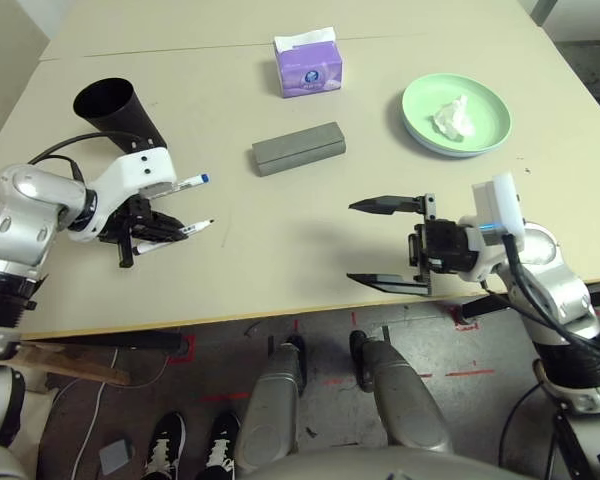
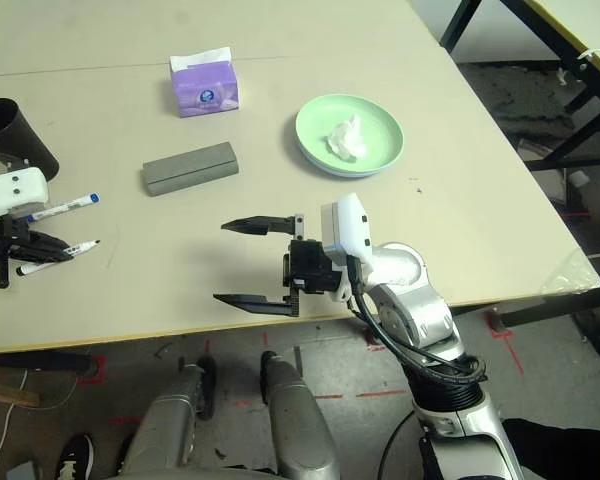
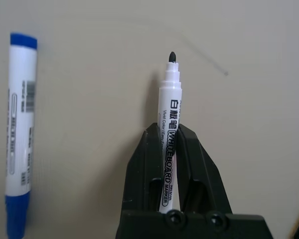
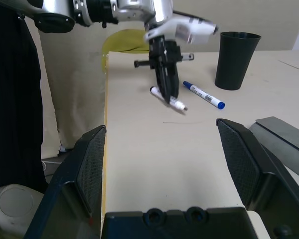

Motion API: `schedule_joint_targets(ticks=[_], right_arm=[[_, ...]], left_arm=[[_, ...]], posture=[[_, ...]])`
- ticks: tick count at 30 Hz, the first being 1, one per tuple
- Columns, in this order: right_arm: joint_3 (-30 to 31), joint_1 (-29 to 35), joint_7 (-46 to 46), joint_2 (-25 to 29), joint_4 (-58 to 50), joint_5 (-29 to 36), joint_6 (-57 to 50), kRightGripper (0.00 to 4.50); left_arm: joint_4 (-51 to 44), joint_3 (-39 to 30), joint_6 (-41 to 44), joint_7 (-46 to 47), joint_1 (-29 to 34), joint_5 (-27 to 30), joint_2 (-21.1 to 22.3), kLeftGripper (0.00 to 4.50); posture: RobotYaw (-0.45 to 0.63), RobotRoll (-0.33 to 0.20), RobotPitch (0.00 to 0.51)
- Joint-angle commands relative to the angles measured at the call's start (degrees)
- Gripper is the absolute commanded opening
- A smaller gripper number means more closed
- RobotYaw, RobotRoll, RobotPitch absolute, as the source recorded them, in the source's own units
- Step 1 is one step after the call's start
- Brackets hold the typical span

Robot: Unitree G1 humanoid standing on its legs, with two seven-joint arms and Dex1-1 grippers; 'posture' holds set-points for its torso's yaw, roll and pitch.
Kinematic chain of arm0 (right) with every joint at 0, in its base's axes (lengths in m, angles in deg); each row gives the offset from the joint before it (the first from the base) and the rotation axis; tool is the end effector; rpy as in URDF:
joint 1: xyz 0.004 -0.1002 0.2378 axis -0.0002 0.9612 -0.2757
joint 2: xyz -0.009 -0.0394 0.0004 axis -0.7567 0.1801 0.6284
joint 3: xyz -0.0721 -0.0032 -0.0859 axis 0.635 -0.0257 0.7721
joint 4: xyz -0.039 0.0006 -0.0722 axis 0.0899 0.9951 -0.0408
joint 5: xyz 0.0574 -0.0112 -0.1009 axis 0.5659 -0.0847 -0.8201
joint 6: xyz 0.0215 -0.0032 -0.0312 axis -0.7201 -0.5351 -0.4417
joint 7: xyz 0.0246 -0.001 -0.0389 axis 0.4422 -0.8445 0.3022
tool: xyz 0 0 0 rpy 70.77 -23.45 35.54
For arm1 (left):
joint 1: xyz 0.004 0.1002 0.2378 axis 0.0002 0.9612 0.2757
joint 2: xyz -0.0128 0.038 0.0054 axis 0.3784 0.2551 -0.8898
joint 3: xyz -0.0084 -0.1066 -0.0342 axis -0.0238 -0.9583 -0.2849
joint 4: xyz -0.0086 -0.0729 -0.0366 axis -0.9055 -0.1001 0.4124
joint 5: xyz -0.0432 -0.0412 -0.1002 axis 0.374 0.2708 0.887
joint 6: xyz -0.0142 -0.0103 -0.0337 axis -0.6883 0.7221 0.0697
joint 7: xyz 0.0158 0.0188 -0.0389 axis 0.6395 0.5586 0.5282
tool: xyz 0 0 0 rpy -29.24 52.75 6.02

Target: Organize and tidy the items on the table.

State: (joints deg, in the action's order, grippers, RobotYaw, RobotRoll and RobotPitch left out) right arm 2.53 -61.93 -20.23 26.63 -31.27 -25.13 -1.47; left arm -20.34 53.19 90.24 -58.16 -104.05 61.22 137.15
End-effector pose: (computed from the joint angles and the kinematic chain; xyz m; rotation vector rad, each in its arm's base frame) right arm 0.2607 -0.1711 0.1745 -0.2796 -0.3752 1.4951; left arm 0.2816 0.3283 0.2587 0.6317 0.6707 -0.9237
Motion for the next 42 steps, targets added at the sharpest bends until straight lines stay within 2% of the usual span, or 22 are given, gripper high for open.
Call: schedule_joint_targets(ticks=[1, 6, 11, 17, 21, 25, 31, 37, 42], right_arm=[[0.02, 1.25, 0.36, 0.48, -0.24, 0.43, -0.58, 4.50], [-1.30, 0.93, -6.64, -1.64, 0.49, -0.39, -3.70, 4.50], [-3.44, -0.23, -18.33, -4.97, 0.02, -2.48, -7.65, 4.50], [-3.21, -0.14, -24.31, -7.06, -0.97, -3.67, -9.83, 4.50], [-2.31, 0.95, -25.04, -7.51, -1.30, -4.56, -9.45, 4.50], [-2.05, 1.00, -25.91, -8.20, -1.04, -4.97, -9.43, 4.50], [-1.99, 0.33, -28.23, -9.39, -1.10, -5.71, -10.23, 4.50], [-1.48, 2.01, -28.23, -8.56, -3.14, -5.90, -10.62, 4.50], [-1.82, 3.75, -28.18, -7.24, -5.40, -5.66, -11.26, 4.50]], left_arm=[[-1.96, -4.68, 7.70, -1.55, -4.06, 5.45, 2.22, 0.25], [-2.81, -12.85, 15.02, 2.18, -7.09, 12.37, 2.14, 0.25], [-4.76, -22.97, 17.88, 9.76, -5.50, 17.91, 0.29, 0.25], [-3.93, -32.41, 16.39, 20.88, -6.94, 21.27, -3.06, 0.25], [-0.43, -36.60, 10.78, 28.44, -9.41, 20.94, -4.64, 0.25], [5.35, -37.14, 1.17, 34.33, -10.01, 18.10, -5.67, 0.25], [13.08, -33.31, -12.55, 40.18, -10.17, 13.58, -9.76, 0.25], [24.09, -29.40, -23.95, 43.29, -15.13, 10.16, -13.22, 0.25], [32.69, -27.38, -31.24, 43.49, -18.54, 8.37, -14.23, 0.25]], posture=[[-0.18, 0.000, 0.271], [-0.14, 0.000, 0.273], [-0.13, 0.000, 0.271], [-0.11, 0.000, 0.260], [-0.11, 0.000, 0.256], [-0.10, 0.000, 0.254], [-0.11, 0.000, 0.254], [-0.13, 0.000, 0.254], [-0.16, 0.000, 0.260]])
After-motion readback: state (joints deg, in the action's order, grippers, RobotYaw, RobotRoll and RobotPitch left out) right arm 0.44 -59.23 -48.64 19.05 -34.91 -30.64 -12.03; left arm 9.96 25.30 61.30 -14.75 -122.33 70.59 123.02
